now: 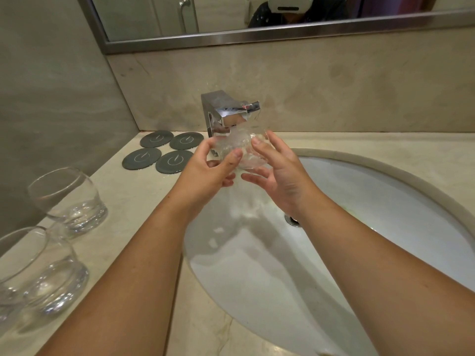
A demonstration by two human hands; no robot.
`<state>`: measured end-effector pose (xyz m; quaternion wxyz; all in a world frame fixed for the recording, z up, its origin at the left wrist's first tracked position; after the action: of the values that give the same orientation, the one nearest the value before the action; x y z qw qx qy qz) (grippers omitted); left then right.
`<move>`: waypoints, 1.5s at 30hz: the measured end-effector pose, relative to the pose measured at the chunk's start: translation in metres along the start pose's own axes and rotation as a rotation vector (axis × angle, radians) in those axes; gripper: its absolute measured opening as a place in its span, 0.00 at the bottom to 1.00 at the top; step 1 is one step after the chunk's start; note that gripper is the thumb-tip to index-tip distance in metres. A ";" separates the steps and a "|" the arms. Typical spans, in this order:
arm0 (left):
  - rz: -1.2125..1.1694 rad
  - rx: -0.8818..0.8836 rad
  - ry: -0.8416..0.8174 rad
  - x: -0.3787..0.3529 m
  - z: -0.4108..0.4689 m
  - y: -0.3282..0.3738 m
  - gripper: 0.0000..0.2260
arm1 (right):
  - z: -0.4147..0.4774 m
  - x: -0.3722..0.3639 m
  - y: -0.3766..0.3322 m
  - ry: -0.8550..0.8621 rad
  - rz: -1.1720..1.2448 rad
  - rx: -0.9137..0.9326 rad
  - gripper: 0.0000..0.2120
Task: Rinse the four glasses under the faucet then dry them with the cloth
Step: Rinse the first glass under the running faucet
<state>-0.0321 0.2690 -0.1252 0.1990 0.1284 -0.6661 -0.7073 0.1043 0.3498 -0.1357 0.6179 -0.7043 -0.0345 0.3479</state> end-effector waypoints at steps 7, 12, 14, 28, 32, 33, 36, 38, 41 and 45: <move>0.079 -0.035 0.022 0.005 0.001 0.001 0.26 | 0.001 -0.001 0.003 0.008 -0.040 0.001 0.39; 0.031 -0.003 0.082 0.006 0.002 0.000 0.22 | 0.002 0.000 0.004 -0.016 -0.055 -0.020 0.39; 0.017 0.008 0.085 0.006 0.002 -0.001 0.24 | 0.001 0.000 0.005 -0.014 -0.062 -0.022 0.39; 0.059 -0.018 0.025 0.003 -0.001 0.002 0.20 | 0.003 0.000 0.003 0.013 -0.097 0.027 0.47; 0.063 -0.001 0.021 0.003 -0.004 0.002 0.27 | 0.003 0.002 0.003 -0.009 -0.064 0.033 0.40; 0.055 0.004 0.012 0.003 -0.004 0.002 0.29 | 0.003 0.002 0.003 -0.003 -0.054 0.035 0.39; 0.014 0.018 -0.012 0.002 -0.002 0.000 0.32 | 0.006 0.003 0.004 0.009 -0.023 0.037 0.37; 0.055 -0.017 -0.006 0.003 -0.002 0.001 0.33 | 0.007 0.003 0.006 0.009 -0.026 0.037 0.37; 0.138 -0.076 0.034 0.007 -0.003 0.005 0.31 | 0.006 0.002 0.007 0.009 -0.044 0.026 0.38; 0.123 -0.064 0.072 0.006 -0.002 0.006 0.28 | 0.005 0.002 0.007 0.004 -0.065 0.005 0.41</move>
<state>-0.0357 0.2641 -0.1186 0.2702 0.1061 -0.6420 -0.7096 0.1006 0.3534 -0.1433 0.6306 -0.7021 -0.0550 0.3263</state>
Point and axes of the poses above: each hand's wrist, its own z-axis towards the middle knuckle, its own x-axis out of the back of the hand, y = z × x, the point moved 5 cm from there along z, towards the middle knuckle, and after that the axes turned 3 degrees about x, right-handed, at the moved point
